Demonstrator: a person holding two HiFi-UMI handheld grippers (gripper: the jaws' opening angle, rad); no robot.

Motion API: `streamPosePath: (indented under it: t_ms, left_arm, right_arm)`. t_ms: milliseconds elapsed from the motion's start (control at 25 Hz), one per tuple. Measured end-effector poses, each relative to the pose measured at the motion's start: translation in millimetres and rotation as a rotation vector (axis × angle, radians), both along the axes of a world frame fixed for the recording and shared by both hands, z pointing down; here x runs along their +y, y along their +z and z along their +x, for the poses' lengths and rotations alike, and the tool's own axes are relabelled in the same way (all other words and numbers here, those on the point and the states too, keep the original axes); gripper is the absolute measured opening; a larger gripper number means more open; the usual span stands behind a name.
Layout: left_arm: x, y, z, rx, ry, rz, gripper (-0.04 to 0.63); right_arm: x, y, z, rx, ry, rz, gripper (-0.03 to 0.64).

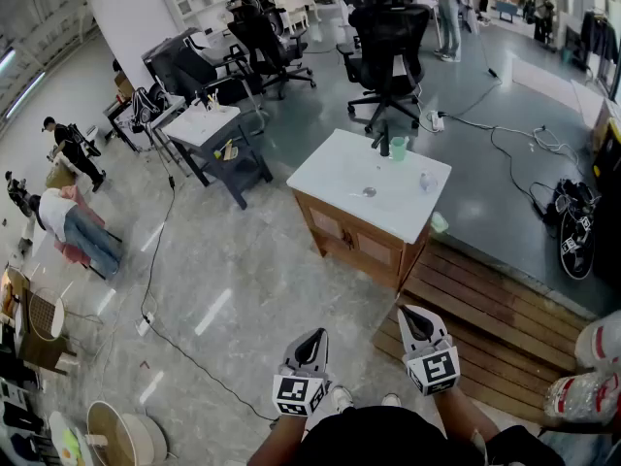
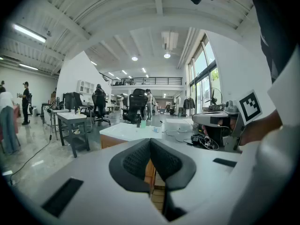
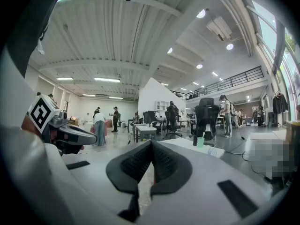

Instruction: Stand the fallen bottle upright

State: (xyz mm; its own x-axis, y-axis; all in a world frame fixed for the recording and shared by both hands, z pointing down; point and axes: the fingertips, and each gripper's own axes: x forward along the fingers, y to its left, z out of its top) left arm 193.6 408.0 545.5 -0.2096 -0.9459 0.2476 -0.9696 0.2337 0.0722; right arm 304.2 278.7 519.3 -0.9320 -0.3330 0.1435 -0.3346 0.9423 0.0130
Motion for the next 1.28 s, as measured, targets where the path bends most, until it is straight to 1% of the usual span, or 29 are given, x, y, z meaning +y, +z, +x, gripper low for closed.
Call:
streamPosePath:
  t_ms: [120, 240, 320, 480, 600, 680, 800, 880, 1040, 1120, 1240, 1280]
  left_arm:
    - [-5, -12, -23, -0.053, 0.016, 0.009, 0.017]
    - [-5, -24, -33, -0.073, 0.007, 0.03, 0.017]
    - [0, -27, -36, -0.071, -0.007, 0.038, 0.017]
    - [5, -30, -33, -0.065, -0.01, 0.05, 0.017]
    - [10, -33, -33, -0.06, -0.005, 0.061, 0.017]
    - [15, -31, -35, -0.054, 0.003, 0.063, 0.017]
    - [24, -29, -44, -0.051, 0.006, 0.064, 0.017]
    - [32, -29, -56, -0.048, -0.001, 0.068, 0.017]
    - [51, -25, -88, -0.044, -0.02, 0.065, 0.017]
    - [58, -24, -102, -0.046, -0.021, 0.066, 0.017]
    - [65, -24, -121, -0.053, -0.018, 0.072, 0.017]
    - [66, -24, -127, -0.054, -0.017, 0.076, 0.017]
  right_arm:
    - [-1, -6, -25, -0.028, 0.001, 0.02, 0.011]
    - [5, -13, -34, -0.04, -0.012, 0.026, 0.011]
    - [11, -16, -36, -0.043, -0.022, 0.027, 0.011]
    - [21, -23, -36, -0.04, -0.04, 0.033, 0.011]
    - [26, -20, -42, -0.058, -0.062, -0.009, 0.012]
    - [29, -18, -45, -0.076, -0.06, -0.017, 0.013]
    - [36, -24, -53, -0.123, -0.038, 0.001, 0.014]
    - [44, -32, -61, -0.158, -0.031, 0.03, 0.015]
    - [59, -42, -85, -0.167, -0.046, 0.086, 0.015]
    - [64, -43, -96, -0.166, -0.047, 0.099, 0.045]
    - [70, -41, -116, -0.156, -0.054, 0.115, 0.072]
    - [72, -40, -123, -0.151, -0.06, 0.117, 0.1]
